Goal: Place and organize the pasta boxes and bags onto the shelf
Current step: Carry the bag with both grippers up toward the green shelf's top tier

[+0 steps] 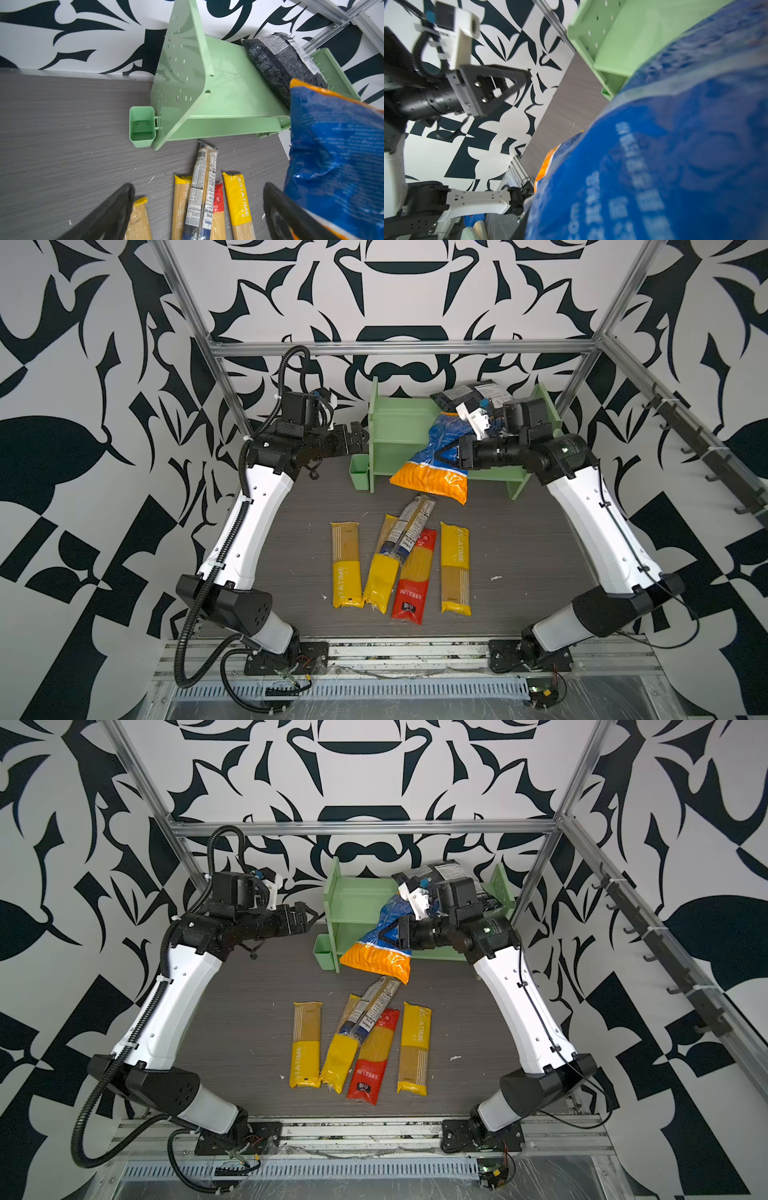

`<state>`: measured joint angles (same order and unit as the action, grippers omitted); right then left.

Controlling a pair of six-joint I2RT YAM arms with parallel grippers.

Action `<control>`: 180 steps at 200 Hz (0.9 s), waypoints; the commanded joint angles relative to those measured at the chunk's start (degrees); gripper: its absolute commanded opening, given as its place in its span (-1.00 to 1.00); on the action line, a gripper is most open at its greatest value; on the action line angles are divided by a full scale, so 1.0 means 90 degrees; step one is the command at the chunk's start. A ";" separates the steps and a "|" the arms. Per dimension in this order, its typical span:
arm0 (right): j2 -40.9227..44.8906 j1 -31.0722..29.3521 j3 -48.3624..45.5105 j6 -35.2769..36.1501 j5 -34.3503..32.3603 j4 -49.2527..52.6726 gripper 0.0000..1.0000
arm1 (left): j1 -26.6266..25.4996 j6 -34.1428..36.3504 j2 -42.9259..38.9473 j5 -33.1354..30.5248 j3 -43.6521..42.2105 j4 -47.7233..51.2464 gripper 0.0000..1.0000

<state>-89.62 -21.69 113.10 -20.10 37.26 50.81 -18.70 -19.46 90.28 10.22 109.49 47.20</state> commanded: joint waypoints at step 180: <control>-0.4341 0.0739 0.5241 -0.0181 0.0317 -0.1958 -0.59 | 0.0332 0.0970 0.0999 0.0175 0.1604 0.0693 0.98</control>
<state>-131.09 -15.14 155.17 -19.40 37.34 44.31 -16.38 -11.51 99.07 11.62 123.07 51.00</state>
